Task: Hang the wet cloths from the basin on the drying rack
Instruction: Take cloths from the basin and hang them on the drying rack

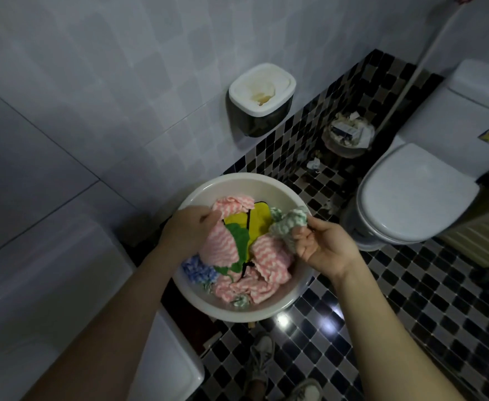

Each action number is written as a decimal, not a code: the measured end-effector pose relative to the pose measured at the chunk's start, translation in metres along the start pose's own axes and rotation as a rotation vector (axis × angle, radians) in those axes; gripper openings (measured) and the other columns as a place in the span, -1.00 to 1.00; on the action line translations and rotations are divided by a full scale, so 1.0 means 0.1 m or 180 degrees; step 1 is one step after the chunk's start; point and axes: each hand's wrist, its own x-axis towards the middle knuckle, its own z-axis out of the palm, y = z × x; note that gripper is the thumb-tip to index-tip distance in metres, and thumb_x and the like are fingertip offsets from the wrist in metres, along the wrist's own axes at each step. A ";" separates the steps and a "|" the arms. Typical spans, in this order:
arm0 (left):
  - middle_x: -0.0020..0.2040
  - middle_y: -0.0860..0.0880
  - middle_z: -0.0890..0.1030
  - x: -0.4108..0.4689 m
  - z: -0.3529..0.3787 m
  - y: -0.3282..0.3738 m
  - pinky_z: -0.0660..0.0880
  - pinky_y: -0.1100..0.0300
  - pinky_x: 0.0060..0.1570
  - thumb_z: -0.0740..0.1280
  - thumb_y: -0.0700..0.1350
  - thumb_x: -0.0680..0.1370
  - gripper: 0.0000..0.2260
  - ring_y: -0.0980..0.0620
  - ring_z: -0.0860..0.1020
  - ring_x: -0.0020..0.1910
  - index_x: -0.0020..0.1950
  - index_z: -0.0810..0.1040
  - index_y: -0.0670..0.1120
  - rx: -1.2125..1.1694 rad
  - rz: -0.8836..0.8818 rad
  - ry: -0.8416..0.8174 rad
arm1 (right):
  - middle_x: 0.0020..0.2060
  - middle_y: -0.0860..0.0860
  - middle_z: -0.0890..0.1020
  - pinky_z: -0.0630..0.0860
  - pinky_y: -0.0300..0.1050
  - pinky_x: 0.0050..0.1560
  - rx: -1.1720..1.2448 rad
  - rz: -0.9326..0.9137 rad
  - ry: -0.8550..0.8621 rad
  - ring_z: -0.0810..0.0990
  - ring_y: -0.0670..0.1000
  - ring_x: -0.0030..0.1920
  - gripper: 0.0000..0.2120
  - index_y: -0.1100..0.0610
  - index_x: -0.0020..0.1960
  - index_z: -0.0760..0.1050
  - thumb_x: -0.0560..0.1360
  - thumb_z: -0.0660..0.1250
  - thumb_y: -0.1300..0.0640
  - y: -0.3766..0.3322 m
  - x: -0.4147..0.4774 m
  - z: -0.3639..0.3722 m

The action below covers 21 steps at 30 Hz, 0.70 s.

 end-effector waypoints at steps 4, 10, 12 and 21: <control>-0.20 -0.08 0.66 0.01 -0.09 0.30 0.48 0.12 -0.03 0.31 0.14 0.52 -0.62 -0.05 0.61 -0.13 -0.22 0.66 -0.15 -0.3061 -0.0908 -0.0354 | -0.33 0.04 0.52 0.18 -0.40 -0.43 0.0230 -0.0052 -0.0338 0.33 -0.16 -0.45 -0.72 0.30 0.04 0.55 0.49 0.16 0.18 0.00 -0.08 0.13; 0.23 -0.22 0.58 -0.17 -0.06 0.72 0.34 -0.06 0.36 0.30 0.03 0.52 -0.56 -0.12 0.54 0.26 0.24 0.58 -0.26 -0.5132 -0.1352 -0.1898 | 0.08 0.22 0.54 0.64 -0.04 -0.16 -0.0483 -0.0163 -0.1070 0.56 0.09 -0.18 -0.35 0.21 0.34 0.39 0.47 0.27 -0.26 0.17 -0.05 0.19; 0.00 -0.12 0.66 -0.19 -0.06 0.83 0.50 0.01 0.16 0.31 -0.11 0.43 -0.76 -0.04 0.64 -0.01 0.02 0.66 -0.15 -0.4781 -0.1119 -0.1640 | 0.18 0.32 0.49 0.43 0.16 0.22 -0.1550 -0.0226 -0.1164 0.49 0.24 0.06 -0.26 0.19 0.39 0.38 0.40 0.37 -0.26 0.21 -0.05 0.19; -0.30 -0.09 0.48 -0.01 0.54 0.56 0.29 0.28 -0.48 0.21 -0.28 0.56 -0.87 0.06 0.39 -0.44 -0.07 0.55 -0.18 -0.3086 -0.1716 -0.0597 | 0.13 0.21 0.64 0.55 0.06 0.20 -0.0656 -0.0597 -0.0465 0.63 0.14 0.11 -0.55 0.25 0.27 0.52 0.55 0.24 -0.05 0.03 -0.13 0.12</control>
